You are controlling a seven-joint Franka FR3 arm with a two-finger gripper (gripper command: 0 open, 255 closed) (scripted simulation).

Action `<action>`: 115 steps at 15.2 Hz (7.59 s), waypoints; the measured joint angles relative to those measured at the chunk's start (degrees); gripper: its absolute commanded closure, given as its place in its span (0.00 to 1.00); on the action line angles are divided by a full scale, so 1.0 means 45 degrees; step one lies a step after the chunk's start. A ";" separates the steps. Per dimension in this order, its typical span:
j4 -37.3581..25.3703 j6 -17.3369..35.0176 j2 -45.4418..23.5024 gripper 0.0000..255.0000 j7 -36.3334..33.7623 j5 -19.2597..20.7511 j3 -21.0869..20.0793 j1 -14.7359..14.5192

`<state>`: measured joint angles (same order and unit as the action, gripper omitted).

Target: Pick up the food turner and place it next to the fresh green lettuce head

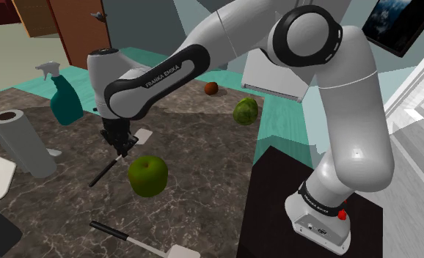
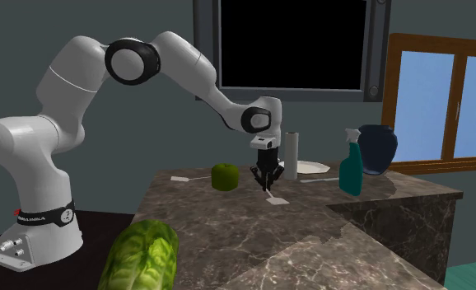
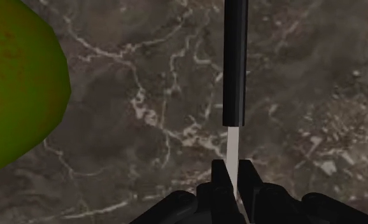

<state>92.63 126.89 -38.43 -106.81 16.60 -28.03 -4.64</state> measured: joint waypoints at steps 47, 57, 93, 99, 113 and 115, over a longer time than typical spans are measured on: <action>0.0889 -0.3644 0.4945 1.00 0.3790 -0.2670 -0.0486 0.3404; 0.1794 -0.3630 0.5858 1.00 0.6845 -0.3301 0.0431 0.5440; 0.2322 -0.1419 0.3955 1.00 1.1361 -0.2930 0.2396 0.8125; 0.2675 -0.0589 0.3462 1.00 1.1315 -0.2766 0.2481 0.8087; 0.2983 0.0525 0.2637 1.00 1.1187 -0.2495 0.2626 0.7974; 0.2983 0.0525 0.2637 0.00 1.1187 -0.2495 0.2626 0.7974</action>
<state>106.05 129.25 -26.57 -56.47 5.37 -16.21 31.24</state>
